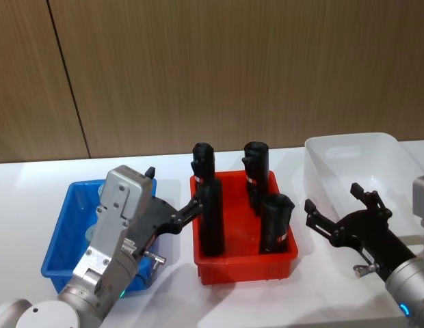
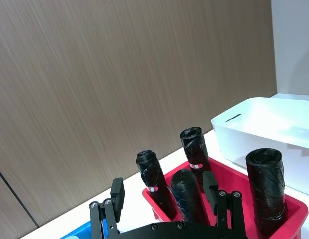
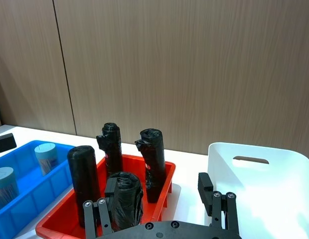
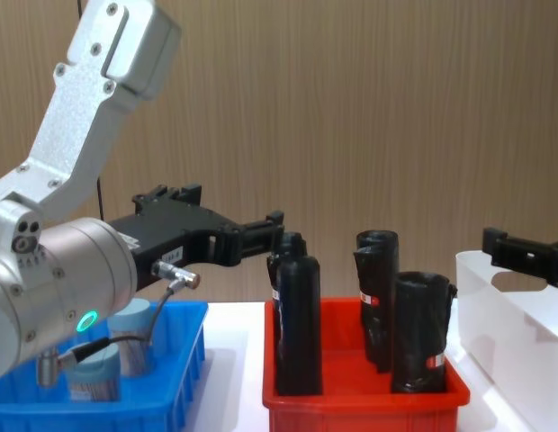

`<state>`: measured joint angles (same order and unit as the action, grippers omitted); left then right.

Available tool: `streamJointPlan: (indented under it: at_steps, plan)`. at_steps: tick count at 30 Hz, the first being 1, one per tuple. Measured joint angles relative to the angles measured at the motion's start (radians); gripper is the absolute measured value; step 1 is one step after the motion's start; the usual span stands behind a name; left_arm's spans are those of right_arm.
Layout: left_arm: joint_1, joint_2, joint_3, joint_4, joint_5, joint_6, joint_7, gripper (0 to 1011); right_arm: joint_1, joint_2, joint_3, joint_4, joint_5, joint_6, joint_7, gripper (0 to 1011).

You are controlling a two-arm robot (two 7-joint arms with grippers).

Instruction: Pick the cotton swabs from the blue box and place them into the white box.

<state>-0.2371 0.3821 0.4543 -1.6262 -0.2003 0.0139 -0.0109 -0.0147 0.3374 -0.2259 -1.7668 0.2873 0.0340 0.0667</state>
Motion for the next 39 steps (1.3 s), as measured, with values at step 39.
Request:
streamJointPlan:
  at_steps: [39]
  plan:
    - [-0.005, 0.018, -0.034, 0.034, -0.065, 0.029, -0.009, 1003, 0.0, 0.0, 0.0, 0.0, 0.0, 0.0, 0.0, 1002]
